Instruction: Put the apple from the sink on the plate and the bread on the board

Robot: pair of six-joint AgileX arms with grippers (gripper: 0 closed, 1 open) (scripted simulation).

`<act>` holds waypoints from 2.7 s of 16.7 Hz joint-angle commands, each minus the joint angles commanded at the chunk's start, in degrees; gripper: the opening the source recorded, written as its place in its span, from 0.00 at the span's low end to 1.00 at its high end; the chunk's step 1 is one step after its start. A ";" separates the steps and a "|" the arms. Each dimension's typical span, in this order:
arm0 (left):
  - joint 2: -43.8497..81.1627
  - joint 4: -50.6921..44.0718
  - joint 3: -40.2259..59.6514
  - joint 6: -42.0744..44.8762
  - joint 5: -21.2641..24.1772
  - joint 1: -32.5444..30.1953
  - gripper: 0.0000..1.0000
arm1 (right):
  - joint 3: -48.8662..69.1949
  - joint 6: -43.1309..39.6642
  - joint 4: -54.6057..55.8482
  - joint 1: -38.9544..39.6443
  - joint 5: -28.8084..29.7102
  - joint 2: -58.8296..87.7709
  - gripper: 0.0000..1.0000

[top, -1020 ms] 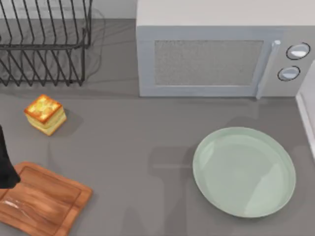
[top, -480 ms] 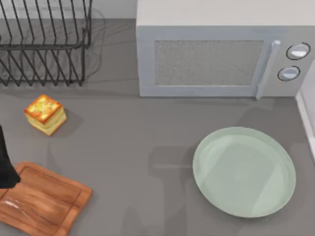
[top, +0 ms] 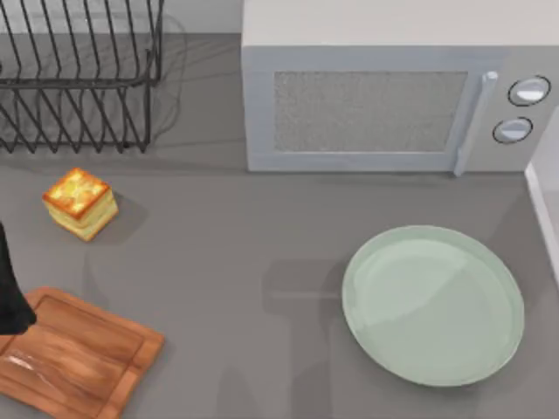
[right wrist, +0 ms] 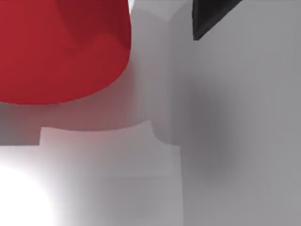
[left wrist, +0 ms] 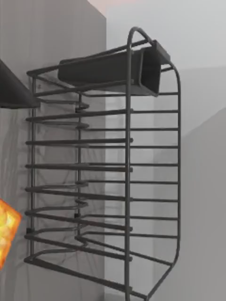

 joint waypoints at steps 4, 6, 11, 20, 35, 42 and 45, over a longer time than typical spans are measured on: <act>0.00 0.00 0.00 0.00 0.00 0.00 1.00 | -3.15 0.04 6.86 -0.09 0.05 4.58 1.00; 0.00 0.00 0.00 0.00 0.00 0.00 1.00 | -3.25 0.04 7.05 -0.09 0.05 4.75 1.00; 0.00 0.00 0.00 0.00 0.00 0.00 1.00 | -3.25 0.04 7.05 -0.09 0.05 4.75 0.77; 0.00 0.00 0.00 0.00 0.00 0.00 1.00 | -3.25 0.04 7.05 -0.09 0.05 4.75 0.10; 0.00 0.00 0.00 0.00 0.00 0.00 1.00 | 0.72 0.40 -1.46 -0.02 -0.86 -2.37 0.00; 0.00 0.00 0.00 0.00 0.00 0.00 1.00 | 5.01 0.35 -11.96 -0.01 -0.93 -8.69 0.00; 0.00 0.00 0.00 0.00 0.00 0.00 1.00 | 4.94 0.47 -11.84 0.05 -0.94 -8.54 0.00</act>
